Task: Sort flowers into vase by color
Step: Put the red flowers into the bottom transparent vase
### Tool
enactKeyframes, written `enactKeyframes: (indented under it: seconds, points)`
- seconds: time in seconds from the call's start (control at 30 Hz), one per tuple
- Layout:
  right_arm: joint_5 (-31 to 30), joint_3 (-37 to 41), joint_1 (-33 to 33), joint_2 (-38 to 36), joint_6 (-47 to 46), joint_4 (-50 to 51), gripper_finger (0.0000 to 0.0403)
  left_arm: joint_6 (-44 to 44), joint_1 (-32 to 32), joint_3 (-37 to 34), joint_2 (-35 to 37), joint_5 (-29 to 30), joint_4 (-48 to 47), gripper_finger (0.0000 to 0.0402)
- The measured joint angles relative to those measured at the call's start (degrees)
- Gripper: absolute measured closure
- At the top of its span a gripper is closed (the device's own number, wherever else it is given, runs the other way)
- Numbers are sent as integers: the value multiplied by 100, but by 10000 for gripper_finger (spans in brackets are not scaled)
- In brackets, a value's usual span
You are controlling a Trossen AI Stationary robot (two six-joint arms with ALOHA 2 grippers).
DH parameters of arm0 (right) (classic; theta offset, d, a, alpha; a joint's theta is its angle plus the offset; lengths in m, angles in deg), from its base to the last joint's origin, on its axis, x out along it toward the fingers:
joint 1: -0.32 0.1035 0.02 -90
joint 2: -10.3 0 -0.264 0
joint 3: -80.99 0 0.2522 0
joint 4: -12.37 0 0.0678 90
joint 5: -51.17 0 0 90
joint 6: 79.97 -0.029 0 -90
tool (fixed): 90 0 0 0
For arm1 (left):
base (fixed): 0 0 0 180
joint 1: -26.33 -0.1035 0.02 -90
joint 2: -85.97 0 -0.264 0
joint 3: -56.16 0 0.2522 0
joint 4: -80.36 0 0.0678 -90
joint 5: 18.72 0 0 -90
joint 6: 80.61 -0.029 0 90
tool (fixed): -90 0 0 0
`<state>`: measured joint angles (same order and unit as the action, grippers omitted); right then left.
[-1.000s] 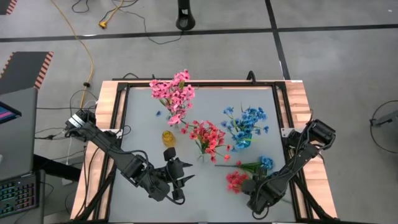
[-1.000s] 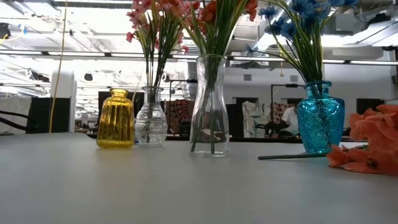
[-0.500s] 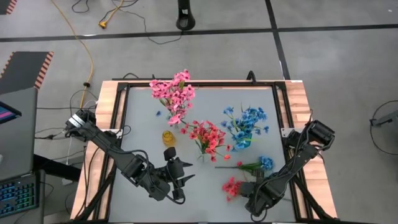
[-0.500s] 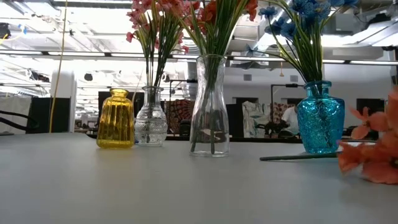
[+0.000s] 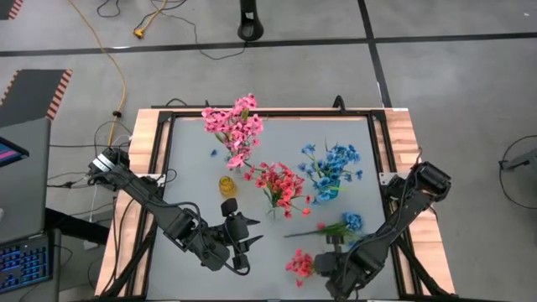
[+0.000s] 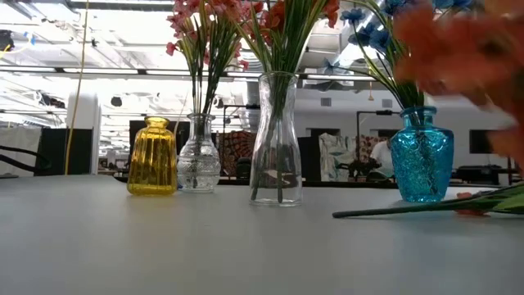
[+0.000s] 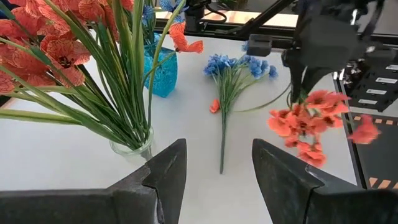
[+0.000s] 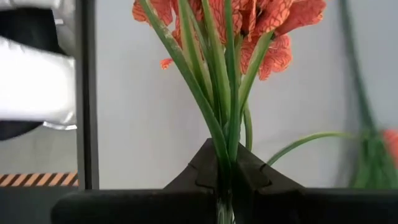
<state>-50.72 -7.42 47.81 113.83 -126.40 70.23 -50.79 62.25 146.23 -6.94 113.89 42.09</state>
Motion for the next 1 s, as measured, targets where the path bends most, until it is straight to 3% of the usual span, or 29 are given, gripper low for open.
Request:
enactKeyframes:
  seconds: [0.37,0.7,1.0]
  points:
    - [-892,-1005,-134,-9,1078,605,359,0,0,0,0,0,0,231]
    - [-1668,-2207,-152,-15,1101,2408,359,0,0,0,0,-47,0,231]
    - [-2674,-3051,-152,-19,1164,3168,359,0,7,0,0,-184,15,231]
